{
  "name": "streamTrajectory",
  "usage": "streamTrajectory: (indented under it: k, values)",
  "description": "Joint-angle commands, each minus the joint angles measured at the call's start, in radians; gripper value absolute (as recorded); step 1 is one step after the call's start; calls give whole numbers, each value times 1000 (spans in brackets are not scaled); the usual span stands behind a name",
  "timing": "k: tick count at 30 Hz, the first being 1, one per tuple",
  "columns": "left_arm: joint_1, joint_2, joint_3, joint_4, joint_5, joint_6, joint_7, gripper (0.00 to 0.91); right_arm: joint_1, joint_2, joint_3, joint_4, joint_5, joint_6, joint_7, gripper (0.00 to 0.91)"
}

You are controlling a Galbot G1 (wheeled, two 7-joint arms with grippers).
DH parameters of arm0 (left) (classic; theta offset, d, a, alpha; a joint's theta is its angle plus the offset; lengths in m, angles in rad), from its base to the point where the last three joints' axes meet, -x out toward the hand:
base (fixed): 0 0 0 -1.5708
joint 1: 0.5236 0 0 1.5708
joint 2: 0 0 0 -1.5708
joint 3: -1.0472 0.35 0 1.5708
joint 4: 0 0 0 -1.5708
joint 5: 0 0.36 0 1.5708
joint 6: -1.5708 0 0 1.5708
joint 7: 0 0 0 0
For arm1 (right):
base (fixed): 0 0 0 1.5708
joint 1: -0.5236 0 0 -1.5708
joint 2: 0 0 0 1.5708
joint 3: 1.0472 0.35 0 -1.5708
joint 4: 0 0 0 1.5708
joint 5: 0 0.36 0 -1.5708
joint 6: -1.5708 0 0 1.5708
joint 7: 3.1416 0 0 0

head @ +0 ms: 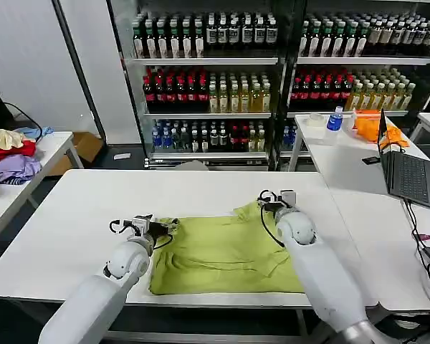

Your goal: Fold and organize the clothes.

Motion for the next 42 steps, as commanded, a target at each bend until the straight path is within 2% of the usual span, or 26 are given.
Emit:
streamTrajectory:
  k: [1, 13, 21, 30, 38, 42]
  values:
    - [-7, -1, 16, 28, -9, 0, 15, 20, 66, 63, -22, -156, -6, 0, -2, 0]
    - [19, 19, 6, 1, -34, -16, 37, 20, 7, 58, -14, -51, -1, 1, 0, 0]
    - [19, 43, -29, -46, -63, -39, 43, 20, -33, 14, 9, 98, 9, 10, 3, 0]
    - [61, 87, -64, -154, -86, -41, 41, 20, -121, -55, 35, 317, 50, 0, 19, 0]
    - [182, 134, -102, -312, -87, -38, 42, 20, -259, -149, 75, 568, 58, -1, 26, 0]
    - [253, 154, -118, -369, -68, -39, 51, 30, -349, -183, 106, 648, 53, 0, 27, 0]
